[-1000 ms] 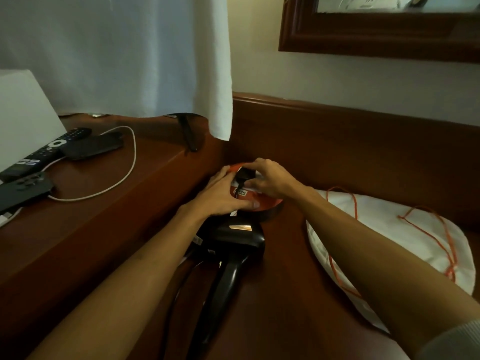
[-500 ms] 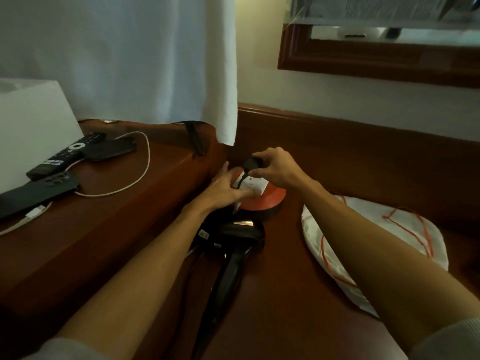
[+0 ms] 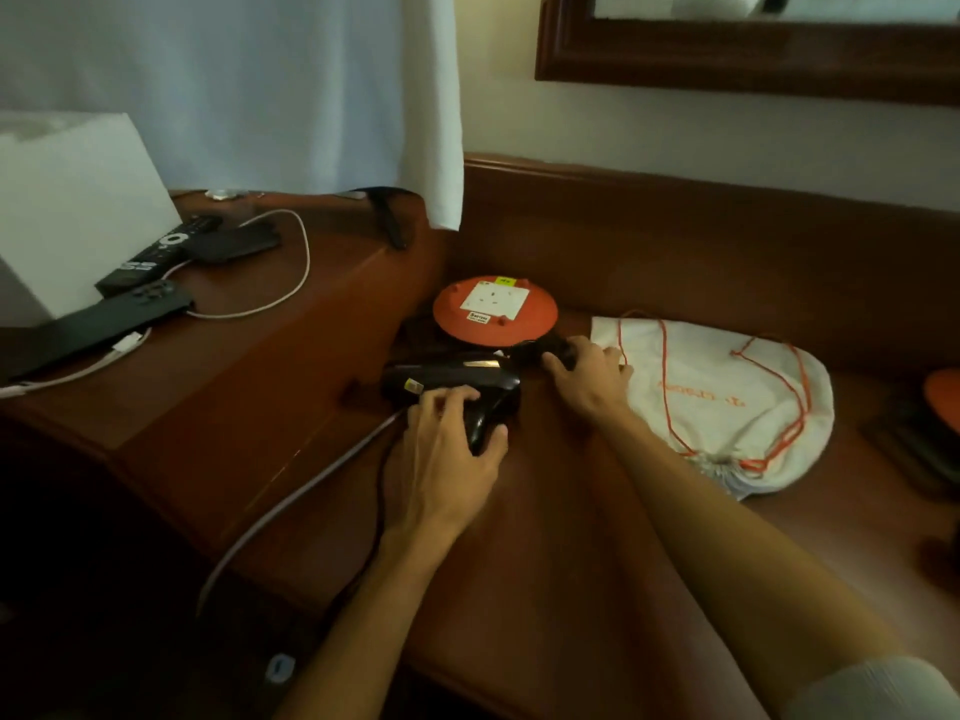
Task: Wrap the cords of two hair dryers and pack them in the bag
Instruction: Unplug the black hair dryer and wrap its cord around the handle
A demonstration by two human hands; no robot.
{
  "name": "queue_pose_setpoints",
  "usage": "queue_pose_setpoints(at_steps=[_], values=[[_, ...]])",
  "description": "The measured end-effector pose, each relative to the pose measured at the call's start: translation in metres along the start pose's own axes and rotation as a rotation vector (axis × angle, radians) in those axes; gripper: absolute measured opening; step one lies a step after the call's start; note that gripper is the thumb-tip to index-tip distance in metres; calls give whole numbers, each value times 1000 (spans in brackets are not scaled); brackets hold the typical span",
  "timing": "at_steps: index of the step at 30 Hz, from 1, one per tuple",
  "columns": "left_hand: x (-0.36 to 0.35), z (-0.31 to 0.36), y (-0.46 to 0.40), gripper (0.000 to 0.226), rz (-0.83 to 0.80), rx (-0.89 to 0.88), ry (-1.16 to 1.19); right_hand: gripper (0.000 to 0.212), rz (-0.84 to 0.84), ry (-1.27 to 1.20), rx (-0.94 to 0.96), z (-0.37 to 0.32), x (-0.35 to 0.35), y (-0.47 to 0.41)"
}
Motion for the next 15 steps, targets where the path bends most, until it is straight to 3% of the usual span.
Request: queue_pose_setpoints(at_steps=[3, 6, 12, 15], values=[[-4, -17, 10, 68, 8, 41, -159, 47, -9, 114, 43, -4, 11, 8], [-8, -21, 15, 76, 9, 10, -286, 50, 50, 10, 51, -1, 27, 38], [-3, -7, 16, 56, 42, -97, -287, 36, 73, -210, 127, 17, 17, 152], [13, 15, 25, 51, 88, -114, -124, 27, 29, -309, 145, 19, 15, 178]])
Point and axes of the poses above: each hand's wrist, its own y-axis away from the middle knuckle, its own x-axis out of the back of the hand, z = x × y, the point moved 9 cm from there along -y, towards the middle knuckle, and after that the axes turned 12 degrees about y, right-handed, at the moved point
